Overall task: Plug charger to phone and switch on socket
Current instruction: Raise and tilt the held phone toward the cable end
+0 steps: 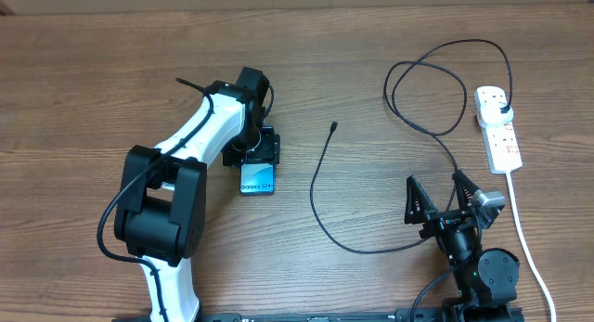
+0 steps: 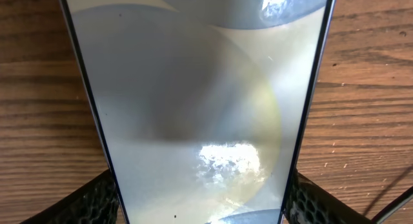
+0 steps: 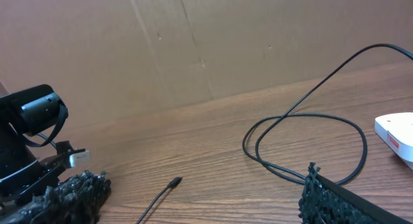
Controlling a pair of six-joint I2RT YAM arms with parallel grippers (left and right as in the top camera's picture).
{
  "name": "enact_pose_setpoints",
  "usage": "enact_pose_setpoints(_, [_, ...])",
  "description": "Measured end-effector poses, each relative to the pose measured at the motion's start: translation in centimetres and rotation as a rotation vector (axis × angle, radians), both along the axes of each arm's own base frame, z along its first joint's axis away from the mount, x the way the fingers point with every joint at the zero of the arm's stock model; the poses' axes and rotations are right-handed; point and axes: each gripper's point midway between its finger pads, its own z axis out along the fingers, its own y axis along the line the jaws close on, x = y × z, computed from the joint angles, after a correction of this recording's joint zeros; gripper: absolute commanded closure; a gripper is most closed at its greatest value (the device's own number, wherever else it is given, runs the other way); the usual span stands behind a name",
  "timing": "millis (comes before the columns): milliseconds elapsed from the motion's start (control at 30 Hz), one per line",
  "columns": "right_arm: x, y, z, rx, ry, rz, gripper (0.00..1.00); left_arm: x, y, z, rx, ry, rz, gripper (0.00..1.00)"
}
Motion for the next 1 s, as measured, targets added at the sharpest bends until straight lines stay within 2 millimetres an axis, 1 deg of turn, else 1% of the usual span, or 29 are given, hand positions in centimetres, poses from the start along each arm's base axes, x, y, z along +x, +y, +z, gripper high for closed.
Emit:
enact_pose_setpoints(633, [0.0, 0.0, 0.0, 0.000, -0.001, 0.000, 0.00, -0.3, 0.1, 0.1, 0.005, 0.015, 0.008, 0.38])
enact_pose_setpoints(767, [0.0, 0.0, 0.0, 0.000, 0.000, 0.000, 0.00, -0.1, 0.1, 0.7, 0.006, 0.017, 0.008, 0.38])
enact_pose_setpoints(1000, [0.0, 0.0, 0.0, 0.000, 0.000, 0.000, 0.00, 1.4, -0.5, 2.5, -0.008, -0.026, 0.008, 0.38])
